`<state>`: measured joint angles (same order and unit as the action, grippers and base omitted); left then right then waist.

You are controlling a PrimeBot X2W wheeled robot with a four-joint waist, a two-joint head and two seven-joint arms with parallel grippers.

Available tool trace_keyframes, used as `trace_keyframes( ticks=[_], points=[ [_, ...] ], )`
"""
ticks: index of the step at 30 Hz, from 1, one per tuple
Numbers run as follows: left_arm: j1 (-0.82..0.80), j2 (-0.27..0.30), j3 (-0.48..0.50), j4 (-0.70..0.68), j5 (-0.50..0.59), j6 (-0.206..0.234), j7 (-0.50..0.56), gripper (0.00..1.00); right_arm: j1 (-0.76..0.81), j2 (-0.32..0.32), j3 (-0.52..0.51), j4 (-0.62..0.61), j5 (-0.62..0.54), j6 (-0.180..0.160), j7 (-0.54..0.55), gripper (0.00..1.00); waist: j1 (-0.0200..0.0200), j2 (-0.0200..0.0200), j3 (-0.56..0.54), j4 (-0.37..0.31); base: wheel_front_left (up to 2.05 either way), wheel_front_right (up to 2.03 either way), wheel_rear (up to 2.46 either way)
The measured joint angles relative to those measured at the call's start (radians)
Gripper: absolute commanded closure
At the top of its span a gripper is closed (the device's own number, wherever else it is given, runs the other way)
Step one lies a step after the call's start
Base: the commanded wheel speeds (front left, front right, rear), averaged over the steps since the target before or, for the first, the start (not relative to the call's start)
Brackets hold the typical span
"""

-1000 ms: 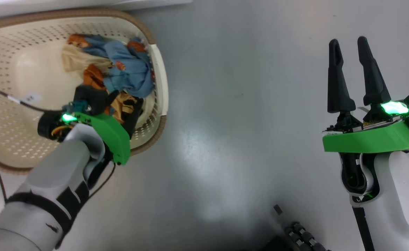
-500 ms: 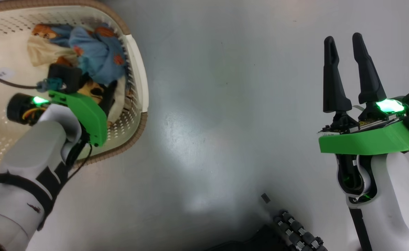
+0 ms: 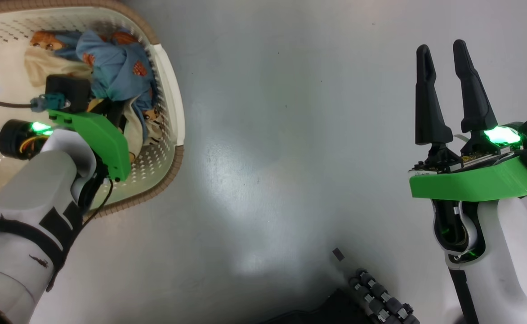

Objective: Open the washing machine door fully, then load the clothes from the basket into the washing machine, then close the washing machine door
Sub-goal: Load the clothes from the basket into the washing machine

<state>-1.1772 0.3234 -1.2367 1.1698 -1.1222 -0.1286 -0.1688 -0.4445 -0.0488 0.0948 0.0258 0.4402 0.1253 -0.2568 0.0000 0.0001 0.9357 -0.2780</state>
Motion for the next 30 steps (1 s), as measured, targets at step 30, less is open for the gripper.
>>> trace_keyframes(
  ticks=[30],
  points=[
    [0.269, -0.009, 0.41, -0.194, 0.136, 0.0, -0.082, 1.0, 0.09, -0.002, -0.045, 0.088, -0.044, 0.0, 0.0, 0.0, 0.0, 0.0, -0.286, 0.114, 0.0, 0.0, 0.0]
  ],
)
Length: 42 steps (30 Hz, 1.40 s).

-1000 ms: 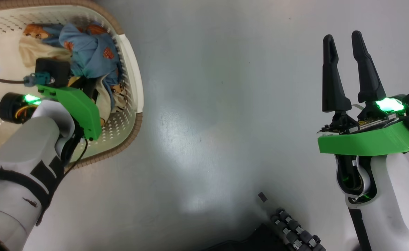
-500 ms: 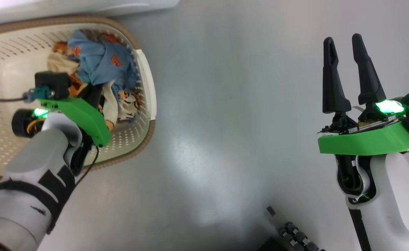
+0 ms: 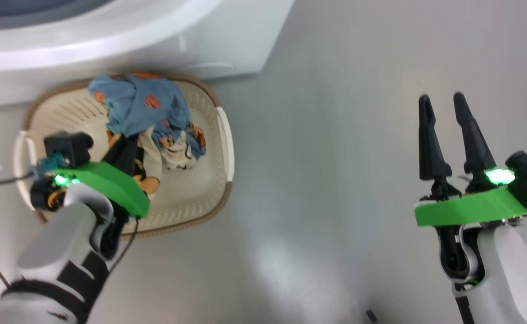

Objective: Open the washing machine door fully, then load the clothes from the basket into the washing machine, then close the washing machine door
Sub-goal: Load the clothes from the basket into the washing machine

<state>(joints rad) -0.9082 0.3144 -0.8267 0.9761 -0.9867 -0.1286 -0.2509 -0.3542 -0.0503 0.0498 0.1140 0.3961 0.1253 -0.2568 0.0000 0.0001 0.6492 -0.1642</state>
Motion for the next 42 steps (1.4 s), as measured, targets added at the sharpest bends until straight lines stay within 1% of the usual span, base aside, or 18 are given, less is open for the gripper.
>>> trace_keyframes(
  ticks=[6, 7, 8, 14, 21, 22, 29, 35, 37, 42],
  points=[
    [0.128, -0.04, 0.171, -0.087, 0.142, 0.0, 0.0, 1.0, 0.057, -0.018, -0.017, 0.019, 0.0, 0.0, 0.0, 0.0, 0.0, 0.0, -0.101, 0.035, 0.0, 0.0, 0.0],
    [0.171, -0.049, 0.22, -0.116, 0.19, 0.0, 0.0, 1.0, 0.074, -0.019, -0.019, 0.025, 0.0, 0.0, 0.0, 0.0, 0.0, 0.0, -0.135, 0.045, 0.0, 0.0, 0.0],
    [0.171, -0.049, 0.22, -0.116, 0.19, 0.0, 0.0, 1.0, 0.074, -0.019, -0.019, 0.025, 0.0, 0.0, 0.0, 0.0, 0.0, 0.0, -0.135, 0.045, 0.0, 0.0, 0.0],
    [0.293, -0.063, 0.36, -0.21, 0.31, 0.0, 0.0, 1.0, 0.131, -0.026, -0.022, 0.036, 0.0, 0.0, 0.0, 0.0, 0.0, 0.0, -0.236, 0.073, 0.0, 0.0, 0.0],
    [0.42, -0.089, 0.503, -0.353, 0.427, 0.0, 0.0, 1.0, 0.193, -0.042, -0.025, 0.046, 0.0, 0.0, 0.0, 0.0, 0.0, 0.0, -0.342, 0.102, 0.0, 0.0, 0.0],
    [0.454, -0.095, 0.543, -0.396, 0.449, 0.0, 0.0, 1.0, 0.211, -0.047, -0.027, 0.047, 0.001, 0.0, 0.0, 0.0, 0.0, -0.0001, -0.367, 0.112, 0.0, 0.0, 0.0],
    [0.565, -0.135, 0.658, -0.528, 0.537, 0.0, 0.0, 1.0, 0.263, -0.053, -0.05, 0.043, 0.001, 0.0, 0.0, 0.0, 0.0, 0.0, -0.42, 0.158, 0.0, 0.0, 0.0],
    [0.664, -0.154, 0.732, -0.625, 0.615, 0.0, 0.0, 1.0, 0.287, -0.056, -0.055, 0.039, 0.001, 0.0, 0.0, 0.0, 0.0, 0.0, -0.442, 0.195, 0.0, 0.0, 0.0],
    [0.694, -0.17, 0.762, -0.651, 0.628, 0.0, 0.0, 1.0, 0.288, -0.057, -0.056, 0.039, 0.001, 0.0, 0.0, 0.0, 0.0, 0.0, -0.446, 0.204, 0.0, 0.0, 0.0],
    [0.754, -0.197, 0.786, -0.706, 0.658, 0.0, 0.0, 1.0, 0.299, -0.058, -0.059, 0.035, 0.001, 0.0, 0.0, 0.0, 0.0, 0.0, -0.448, 0.223, 0.0, 0.0, 0.0]
  ],
)
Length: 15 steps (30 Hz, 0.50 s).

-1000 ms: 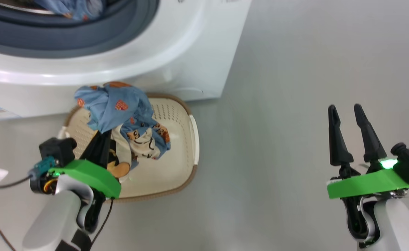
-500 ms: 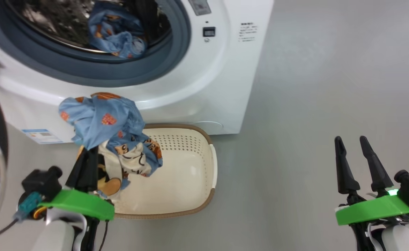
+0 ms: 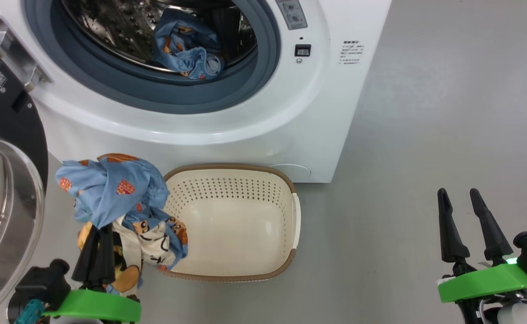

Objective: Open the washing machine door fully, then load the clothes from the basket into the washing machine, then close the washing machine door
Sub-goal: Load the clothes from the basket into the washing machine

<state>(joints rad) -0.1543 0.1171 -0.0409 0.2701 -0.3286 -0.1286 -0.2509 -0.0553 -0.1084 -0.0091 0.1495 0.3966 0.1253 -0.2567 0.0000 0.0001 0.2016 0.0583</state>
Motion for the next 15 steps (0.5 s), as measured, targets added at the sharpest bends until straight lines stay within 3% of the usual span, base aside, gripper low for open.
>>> trace_keyframes(
  ticks=[15],
  points=[
    [0.014, -0.02, 0.015, -0.031, 0.005, 0.0, 0.0, 1.0, 0.005, -0.003, 0.004, -0.004, 0.0, 0.0, 0.0, 0.0, 0.0, 0.0, 0.019, -0.001, 0.0, 0.0, 0.0]
  ],
)
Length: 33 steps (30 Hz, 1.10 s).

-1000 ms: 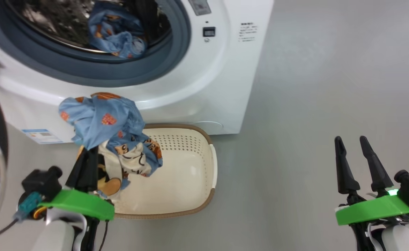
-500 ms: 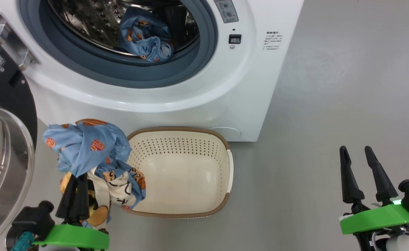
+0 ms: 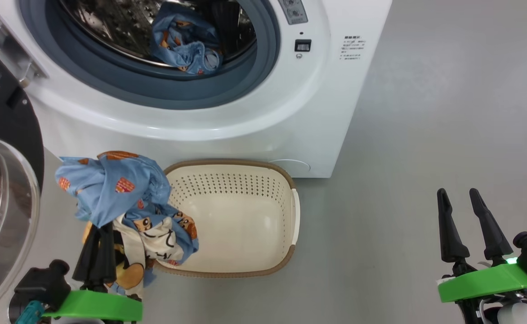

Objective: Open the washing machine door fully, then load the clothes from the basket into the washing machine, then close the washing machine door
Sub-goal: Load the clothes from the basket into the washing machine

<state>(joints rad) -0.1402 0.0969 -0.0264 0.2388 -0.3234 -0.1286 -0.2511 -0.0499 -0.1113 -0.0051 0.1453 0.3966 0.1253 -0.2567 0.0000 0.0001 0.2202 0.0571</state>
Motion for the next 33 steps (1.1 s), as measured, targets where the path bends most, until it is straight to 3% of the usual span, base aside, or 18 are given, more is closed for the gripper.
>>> trace_keyframes(
  ticks=[6, 16, 25, 33],
  points=[
    [-0.073, 0.008, -0.012, 0.006, -0.011, 0.0, 0.0, 1.0, -0.004, 0.001, -0.001, -0.009, 0.0, 0.0, 0.0, 0.0, 0.0, 0.0, 0.042, -0.011, 0.0, 0.0, 0.0],
    [-0.401, 0.08, -0.021, 0.033, -0.018, 0.0, -0.005, 1.0, -0.101, 0.014, 0.008, -0.022, 0.0, 0.0, 0.0, 0.0, 0.0, 0.0, 0.158, -0.041, 0.0, 0.0, 0.0],
    [-0.708, 0.16, -0.015, 0.264, -0.067, 0.0, -0.005, 1.0, -0.162, 0.035, 0.035, -0.021, 0.0, 0.0, 0.0, 0.0, 0.0, 0.0, 0.233, -0.113, 0.0, 0.0, 0.0],
    [-0.899, 0.189, -0.03, 0.498, -0.109, 0.0, -0.006, 1.0, -0.192, 0.047, 0.053, -0.024, 0.001, 0.0, 0.0, 0.0, 0.0, 0.0, 0.287, -0.177, 0.0, 0.0, 0.0]
  ],
)
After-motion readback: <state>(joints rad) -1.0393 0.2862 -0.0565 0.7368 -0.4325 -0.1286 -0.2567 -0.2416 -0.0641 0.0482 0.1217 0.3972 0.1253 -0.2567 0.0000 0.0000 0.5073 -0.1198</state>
